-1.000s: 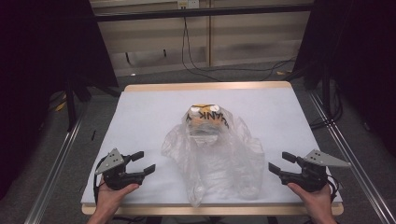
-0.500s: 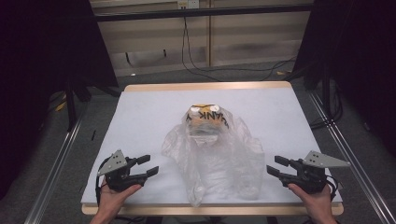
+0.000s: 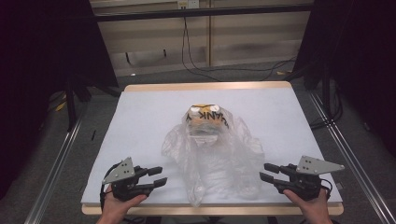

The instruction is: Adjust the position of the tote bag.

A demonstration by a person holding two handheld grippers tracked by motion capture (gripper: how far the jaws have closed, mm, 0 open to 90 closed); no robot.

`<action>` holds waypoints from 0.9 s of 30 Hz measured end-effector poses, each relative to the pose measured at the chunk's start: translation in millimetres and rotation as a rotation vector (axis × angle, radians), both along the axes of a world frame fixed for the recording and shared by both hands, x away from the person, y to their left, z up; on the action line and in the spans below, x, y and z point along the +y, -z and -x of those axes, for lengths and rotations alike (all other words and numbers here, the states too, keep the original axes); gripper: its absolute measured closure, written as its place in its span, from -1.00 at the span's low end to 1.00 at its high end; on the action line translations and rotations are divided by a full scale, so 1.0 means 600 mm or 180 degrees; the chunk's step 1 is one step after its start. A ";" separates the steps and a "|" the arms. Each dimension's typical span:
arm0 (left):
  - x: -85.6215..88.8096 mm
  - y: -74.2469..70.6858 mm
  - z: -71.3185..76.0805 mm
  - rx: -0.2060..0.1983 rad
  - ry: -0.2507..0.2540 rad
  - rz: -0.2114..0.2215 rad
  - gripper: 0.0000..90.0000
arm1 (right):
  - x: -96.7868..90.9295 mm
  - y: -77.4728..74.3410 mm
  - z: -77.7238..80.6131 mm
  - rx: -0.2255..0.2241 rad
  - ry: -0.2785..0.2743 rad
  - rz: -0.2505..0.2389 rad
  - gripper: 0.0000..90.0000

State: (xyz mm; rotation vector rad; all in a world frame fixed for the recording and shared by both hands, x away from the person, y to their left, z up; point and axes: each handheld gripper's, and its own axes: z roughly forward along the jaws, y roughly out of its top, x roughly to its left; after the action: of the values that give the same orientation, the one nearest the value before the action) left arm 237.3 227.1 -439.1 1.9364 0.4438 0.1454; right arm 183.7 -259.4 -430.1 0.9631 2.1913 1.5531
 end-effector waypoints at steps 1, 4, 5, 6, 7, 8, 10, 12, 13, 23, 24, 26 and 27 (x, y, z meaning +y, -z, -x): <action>-0.004 -0.003 0.003 -0.0008 0.0025 -0.0021 0.29 | 0.002 -0.002 0.001 0.0003 -0.0035 -0.0026 0.42; -0.025 -0.010 0.015 -0.0028 0.0170 0.0047 0.36 | 0.011 -0.005 0.006 -0.0015 -0.0135 0.0009 0.47; -0.031 -0.013 0.018 -0.0054 0.0220 0.0001 0.37 | 0.015 -0.005 0.008 -0.0005 -0.0164 0.0009 0.48; -0.038 -0.014 0.022 -0.0047 0.0257 -0.0003 0.37 | 0.019 -0.005 0.009 -0.0006 -0.0206 0.0017 0.49; -0.046 -0.014 0.024 -0.0021 0.0331 0.0030 0.40 | 0.024 -0.005 0.010 0.0022 -0.0239 0.0031 0.49; -0.052 -0.014 0.026 -0.0020 0.0373 -0.0002 0.41 | 0.029 -0.004 0.009 0.0035 -0.0283 0.0049 0.50; -0.065 -0.012 0.026 -0.0007 0.0486 -0.0038 0.41 | 0.038 -0.002 0.006 0.0076 -0.0374 0.0126 0.50; -0.086 -0.011 0.017 0.0026 0.0586 -0.0046 0.42 | 0.046 -0.003 -0.004 0.0135 -0.0468 0.0113 0.50; -0.086 -0.011 0.017 0.0026 0.0586 -0.0046 0.42 | 0.049 -0.004 -0.008 0.0149 -0.0486 0.0136 0.50; -0.159 0.010 0.006 0.0155 0.0893 -0.0298 0.39 | 0.089 0.023 -0.039 0.0367 -0.0751 0.0371 0.44; -0.159 0.010 0.006 0.0155 0.0893 -0.0298 0.39 | 0.089 0.027 -0.040 0.0398 -0.0760 0.0413 0.44; -0.162 0.024 0.012 0.0183 0.0940 -0.0399 0.38 | 0.088 0.034 -0.039 0.0442 -0.0769 0.0506 0.43; -0.162 0.024 0.012 0.0183 0.0940 -0.0399 0.38 | 0.088 0.034 -0.039 0.0442 -0.0769 0.0506 0.43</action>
State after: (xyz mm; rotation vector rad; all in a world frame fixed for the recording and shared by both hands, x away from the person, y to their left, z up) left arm 230.4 130.0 -453.3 2.1096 0.1852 -0.0757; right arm 207.2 -206.3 -450.8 0.8041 2.5659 1.4179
